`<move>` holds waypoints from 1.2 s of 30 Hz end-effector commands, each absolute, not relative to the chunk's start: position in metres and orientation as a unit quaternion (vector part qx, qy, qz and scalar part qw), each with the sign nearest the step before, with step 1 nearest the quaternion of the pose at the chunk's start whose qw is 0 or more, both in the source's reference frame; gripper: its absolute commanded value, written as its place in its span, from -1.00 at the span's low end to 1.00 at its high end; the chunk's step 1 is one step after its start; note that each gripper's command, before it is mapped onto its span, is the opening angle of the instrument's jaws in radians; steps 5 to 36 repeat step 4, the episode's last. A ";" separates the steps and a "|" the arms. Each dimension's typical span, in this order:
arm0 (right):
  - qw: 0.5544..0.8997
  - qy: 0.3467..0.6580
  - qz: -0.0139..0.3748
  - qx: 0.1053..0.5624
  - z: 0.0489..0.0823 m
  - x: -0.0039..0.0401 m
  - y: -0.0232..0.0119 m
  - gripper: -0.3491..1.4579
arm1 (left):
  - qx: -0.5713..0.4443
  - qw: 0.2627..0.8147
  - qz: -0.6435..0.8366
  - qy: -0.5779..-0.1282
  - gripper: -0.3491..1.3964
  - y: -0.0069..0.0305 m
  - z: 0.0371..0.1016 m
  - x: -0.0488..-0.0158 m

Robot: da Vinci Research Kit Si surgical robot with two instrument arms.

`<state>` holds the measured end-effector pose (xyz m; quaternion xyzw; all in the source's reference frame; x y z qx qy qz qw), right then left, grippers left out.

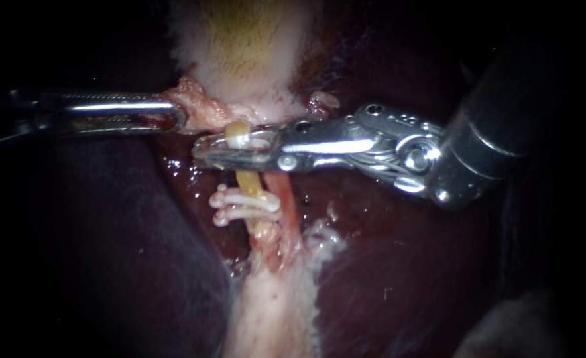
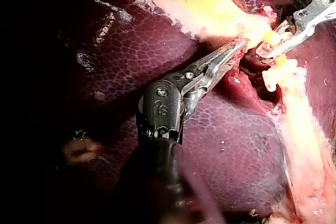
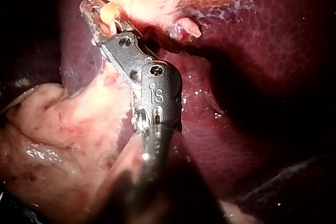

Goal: Clipping third clip left tube

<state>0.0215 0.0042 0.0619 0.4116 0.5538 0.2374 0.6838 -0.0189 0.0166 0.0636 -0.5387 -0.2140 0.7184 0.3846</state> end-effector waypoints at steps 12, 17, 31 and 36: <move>0.685 0.552 0.235 0.412 0.0621 0.0214 0.0041 -1.00 | -0.539 0.385 0.718 -0.214 -1.00 0.0166 0.0637 -0.0189; 0.685 0.552 0.235 0.412 0.0621 0.0214 0.0041 -1.00 | -0.539 0.385 0.718 -0.214 -1.00 0.0166 0.0637 -0.0189; 0.685 0.552 0.235 0.412 0.0621 0.0214 0.0041 -1.00 | -0.539 0.385 0.718 -0.214 -1.00 0.0166 0.0637 -0.0189; 0.685 0.552 0.235 0.412 0.0621 0.0214 0.0041 -1.00 | -0.539 0.385 0.718 -0.214 -1.00 0.0166 0.0637 -0.0189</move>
